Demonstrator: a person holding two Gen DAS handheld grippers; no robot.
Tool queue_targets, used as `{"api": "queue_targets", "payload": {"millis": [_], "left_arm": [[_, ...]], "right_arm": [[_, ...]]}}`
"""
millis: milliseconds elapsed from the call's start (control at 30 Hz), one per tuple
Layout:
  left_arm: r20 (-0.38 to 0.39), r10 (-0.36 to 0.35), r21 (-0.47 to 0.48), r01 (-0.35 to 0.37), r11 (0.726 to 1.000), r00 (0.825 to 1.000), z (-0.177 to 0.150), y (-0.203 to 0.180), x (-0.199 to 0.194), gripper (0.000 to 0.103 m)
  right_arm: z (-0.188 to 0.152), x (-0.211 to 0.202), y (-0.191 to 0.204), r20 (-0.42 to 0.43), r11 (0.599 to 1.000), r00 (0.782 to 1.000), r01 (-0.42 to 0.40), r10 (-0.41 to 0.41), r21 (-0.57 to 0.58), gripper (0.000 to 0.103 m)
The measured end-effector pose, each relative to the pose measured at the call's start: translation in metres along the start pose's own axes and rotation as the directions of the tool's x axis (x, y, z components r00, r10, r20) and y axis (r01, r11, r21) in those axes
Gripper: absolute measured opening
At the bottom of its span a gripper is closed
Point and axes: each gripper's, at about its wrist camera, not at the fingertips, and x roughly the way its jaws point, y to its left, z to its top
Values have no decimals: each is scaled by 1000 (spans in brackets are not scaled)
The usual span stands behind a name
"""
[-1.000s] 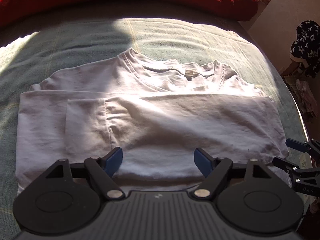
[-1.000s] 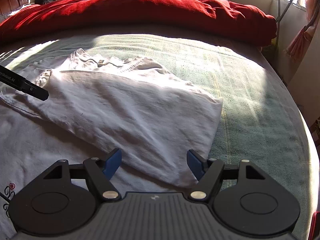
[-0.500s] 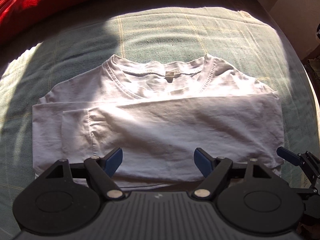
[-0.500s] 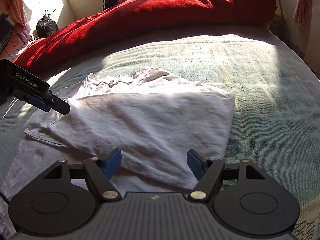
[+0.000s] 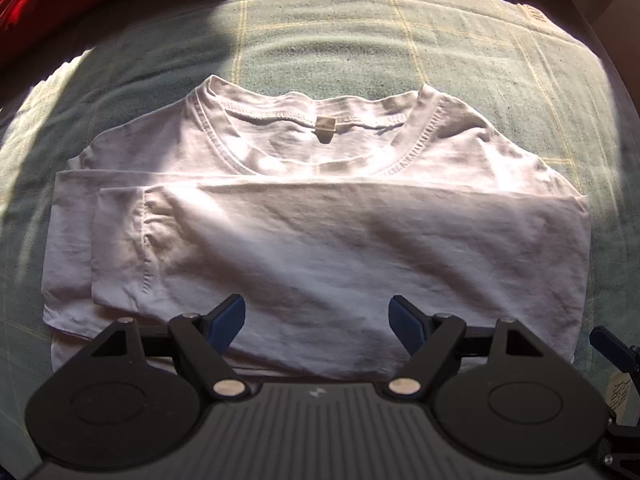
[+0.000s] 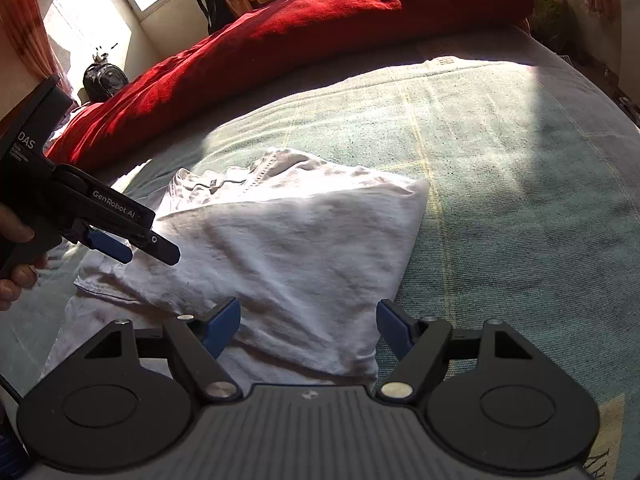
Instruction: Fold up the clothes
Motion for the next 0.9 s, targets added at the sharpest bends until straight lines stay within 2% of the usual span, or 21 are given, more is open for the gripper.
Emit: {"api": "queue_targets", "payload": {"millis": [233,333,467,567,667,767,900], "left_arm": [[-11,18,-12,-18,1000,1000,-5,-5,18,81],[7,6,-50,-6,999,1000,-11,1,20,87],[26,-1,-40,2,999,1000,-15,6,16,86],[67,-22,-44,25,999,997,-17,12,6,86],[89,-14,-30,17,999,996,-24,19,4,86],[62,-3,-23,5,1000,998,-33,29,13,87],[65,-41,-62,45,997,997,-48,43,15,87]], "right_arm": [[-2,-1,-5,1,1000,1000,-9,9,2,79],[-3,-1,-4,1,1000,1000,-11,11,-4,79],[-5,-1,0,-2,1000,1000,-12,12,-14,79],[-4,-3,5,5,1000,1000,-15,15,-24,79],[-4,-3,13,12,999,1000,-20,21,-32,79],[-5,-2,23,16,999,999,-29,30,-46,79],[-11,0,36,0,997,999,-33,33,-73,79]]}}
